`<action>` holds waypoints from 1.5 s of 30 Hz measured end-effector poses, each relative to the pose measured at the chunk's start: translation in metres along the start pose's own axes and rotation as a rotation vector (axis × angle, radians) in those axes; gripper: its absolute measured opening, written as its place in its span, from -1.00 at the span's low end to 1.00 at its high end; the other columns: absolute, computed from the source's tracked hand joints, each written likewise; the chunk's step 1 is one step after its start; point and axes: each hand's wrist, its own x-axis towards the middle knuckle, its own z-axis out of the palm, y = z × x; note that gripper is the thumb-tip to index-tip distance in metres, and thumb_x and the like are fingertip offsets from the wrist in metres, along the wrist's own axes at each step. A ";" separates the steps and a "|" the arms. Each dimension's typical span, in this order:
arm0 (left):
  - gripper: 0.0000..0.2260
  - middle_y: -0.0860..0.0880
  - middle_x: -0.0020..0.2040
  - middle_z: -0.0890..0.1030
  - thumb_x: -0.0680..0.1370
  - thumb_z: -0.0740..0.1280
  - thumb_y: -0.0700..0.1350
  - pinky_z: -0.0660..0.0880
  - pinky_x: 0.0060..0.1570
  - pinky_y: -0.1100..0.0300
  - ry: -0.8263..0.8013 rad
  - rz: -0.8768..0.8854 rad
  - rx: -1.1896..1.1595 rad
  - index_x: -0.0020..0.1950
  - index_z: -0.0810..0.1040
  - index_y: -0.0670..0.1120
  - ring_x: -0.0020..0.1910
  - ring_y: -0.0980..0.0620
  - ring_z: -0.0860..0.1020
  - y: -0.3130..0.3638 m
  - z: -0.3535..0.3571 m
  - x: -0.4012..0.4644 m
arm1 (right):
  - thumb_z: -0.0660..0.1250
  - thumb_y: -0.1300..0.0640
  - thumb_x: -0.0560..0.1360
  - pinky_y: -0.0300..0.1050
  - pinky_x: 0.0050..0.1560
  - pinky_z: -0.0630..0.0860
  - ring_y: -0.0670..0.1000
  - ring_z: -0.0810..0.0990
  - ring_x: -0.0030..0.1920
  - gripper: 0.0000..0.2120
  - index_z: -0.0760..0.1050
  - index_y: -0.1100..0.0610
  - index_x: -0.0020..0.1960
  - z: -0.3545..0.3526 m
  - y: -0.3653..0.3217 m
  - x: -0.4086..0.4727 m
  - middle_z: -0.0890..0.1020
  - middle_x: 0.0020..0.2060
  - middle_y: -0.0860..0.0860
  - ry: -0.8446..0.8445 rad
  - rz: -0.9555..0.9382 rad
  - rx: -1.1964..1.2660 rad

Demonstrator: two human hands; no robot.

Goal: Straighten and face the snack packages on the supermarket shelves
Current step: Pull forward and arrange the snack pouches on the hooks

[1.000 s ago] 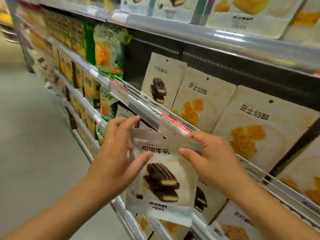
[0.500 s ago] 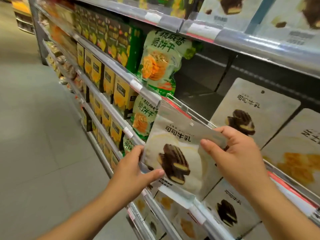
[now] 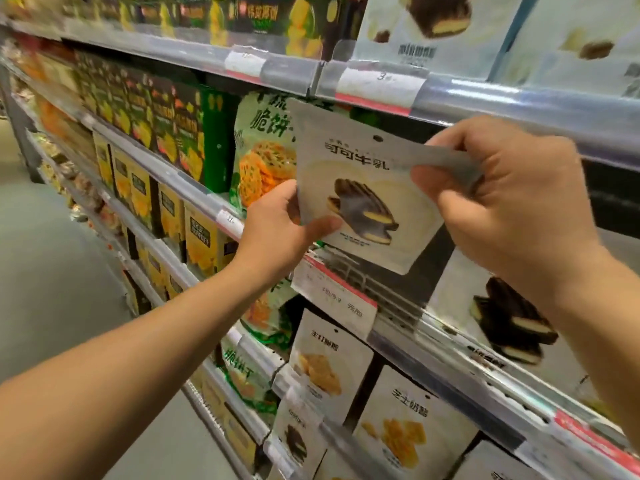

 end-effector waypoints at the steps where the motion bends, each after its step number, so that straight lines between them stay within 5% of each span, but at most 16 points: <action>1: -0.50 -0.01 0.02 0.69 0.30 0.54 0.18 0.57 0.03 -0.15 -0.017 -0.005 -0.004 0.12 0.60 -0.05 0.04 -0.04 0.64 -0.006 0.004 0.009 | 0.35 0.12 0.52 -0.54 -0.20 0.45 -0.21 0.49 -0.09 -0.89 0.53 0.12 0.02 0.004 0.006 0.003 0.52 -0.09 -0.17 -0.021 0.013 -0.031; 7: -0.64 0.15 -0.04 0.67 0.35 0.56 0.07 0.61 -0.04 0.03 -0.097 -0.020 0.086 0.09 0.62 0.03 -0.05 0.16 0.62 -0.041 0.026 0.042 | 0.32 0.10 0.52 -0.21 -0.28 0.54 -0.11 0.56 -0.20 -0.88 0.53 0.05 0.06 0.021 0.035 0.009 0.63 -0.13 -0.06 -0.138 0.136 -0.210; 13: -0.73 0.27 -0.18 0.63 0.29 0.55 0.14 0.44 -0.32 0.48 -0.252 -0.019 0.135 -0.12 0.53 0.21 -0.17 0.37 0.57 -0.071 0.039 0.055 | 0.32 0.03 0.53 -0.18 -0.34 0.49 -0.08 0.51 -0.29 -0.82 0.50 0.04 0.11 0.035 0.047 0.024 0.61 -0.16 -0.04 -0.249 0.276 -0.482; 20: -0.72 0.22 -0.13 0.65 0.35 0.53 0.14 0.56 -0.18 0.22 -0.495 -0.058 0.173 -0.01 0.55 0.20 -0.13 0.23 0.61 -0.088 0.036 0.070 | 0.32 -0.08 0.52 -0.14 -0.34 0.33 -0.13 0.31 -0.34 -0.76 0.41 -0.07 0.14 0.060 0.055 0.049 0.33 -0.31 -0.15 -0.492 0.646 -0.758; 25: -0.66 0.13 -0.03 0.68 0.43 0.47 0.12 0.59 -0.10 0.15 -0.634 -0.026 0.168 0.16 0.57 0.06 -0.09 0.18 0.61 -0.087 0.025 0.079 | 0.33 -0.10 0.51 -0.10 -0.23 0.37 -0.05 0.39 -0.26 -0.65 0.38 -0.05 0.25 0.068 0.048 0.059 0.37 -0.25 -0.11 -0.592 0.776 -0.811; 29: -0.65 0.11 0.09 0.61 0.54 0.35 0.08 0.52 0.09 0.22 -0.470 0.152 0.085 0.29 0.51 -0.01 0.05 0.20 0.56 -0.098 0.003 0.062 | 0.36 -0.04 0.48 -0.06 -0.01 0.46 0.09 0.55 0.03 -0.52 0.35 0.04 0.34 0.067 0.020 0.038 0.56 0.10 0.06 -0.386 0.585 -0.825; 32: -0.79 0.01 0.04 0.58 0.56 0.29 -0.09 0.42 0.10 0.28 -0.248 0.443 -0.047 0.17 0.51 -0.10 0.07 0.15 0.51 -0.124 -0.022 0.022 | 0.28 0.07 0.51 -0.17 0.12 0.42 -0.02 0.51 0.12 -0.71 0.48 0.12 0.20 0.085 -0.010 0.002 0.57 0.07 -0.02 -0.209 0.365 -0.633; 34: -0.87 -0.04 -0.08 0.60 0.53 0.27 -0.15 0.44 -0.02 0.15 -0.326 0.558 -0.041 0.06 0.52 -0.11 -0.04 0.06 0.54 -0.152 -0.028 -0.008 | 0.24 0.05 0.52 -0.22 0.17 0.42 -0.09 0.51 0.14 -0.71 0.52 0.12 0.19 0.106 -0.020 -0.026 0.56 0.07 -0.07 -0.222 0.410 -0.486; 37: -0.78 -0.02 -0.07 0.58 0.56 0.21 -0.08 0.49 -0.10 0.15 -0.670 0.456 0.043 0.06 0.59 -0.13 -0.09 0.01 0.57 -0.188 -0.025 -0.035 | 0.21 -0.07 0.54 -0.26 0.28 0.34 -0.17 0.40 0.25 -0.59 0.45 0.09 0.32 0.136 -0.024 -0.056 0.50 0.19 -0.11 -0.285 0.594 -0.430; 41: -0.70 -0.03 0.36 0.37 0.61 0.22 0.00 0.51 -0.07 0.16 -0.895 0.219 0.224 0.32 0.44 -0.05 0.11 -0.01 0.53 -0.211 -0.002 -0.044 | 0.24 -0.12 0.52 -0.17 0.28 0.29 -0.09 0.39 0.28 -0.44 0.30 0.07 0.46 0.157 -0.020 -0.079 0.50 0.27 -0.05 -0.321 0.720 -0.481; 43: -0.81 -0.07 0.40 0.27 0.60 0.25 0.02 0.42 -0.18 0.17 -0.897 0.148 0.319 0.16 0.38 -0.01 -0.05 0.00 0.51 -0.214 0.013 -0.043 | 0.26 -0.09 0.50 -0.16 0.26 0.29 -0.06 0.40 0.24 -0.42 0.28 0.09 0.46 0.163 -0.018 -0.083 0.52 0.25 -0.01 -0.307 0.718 -0.535; 45: -0.82 -0.08 0.16 0.38 0.59 0.26 0.04 0.31 -0.31 0.18 -0.867 0.069 0.386 -0.06 0.28 0.03 -0.27 0.10 0.41 -0.214 0.025 -0.042 | 0.28 -0.04 0.49 -0.18 0.29 0.26 -0.04 0.41 0.24 -0.44 0.32 0.11 0.43 0.169 -0.017 -0.086 0.53 0.24 0.01 -0.278 0.690 -0.568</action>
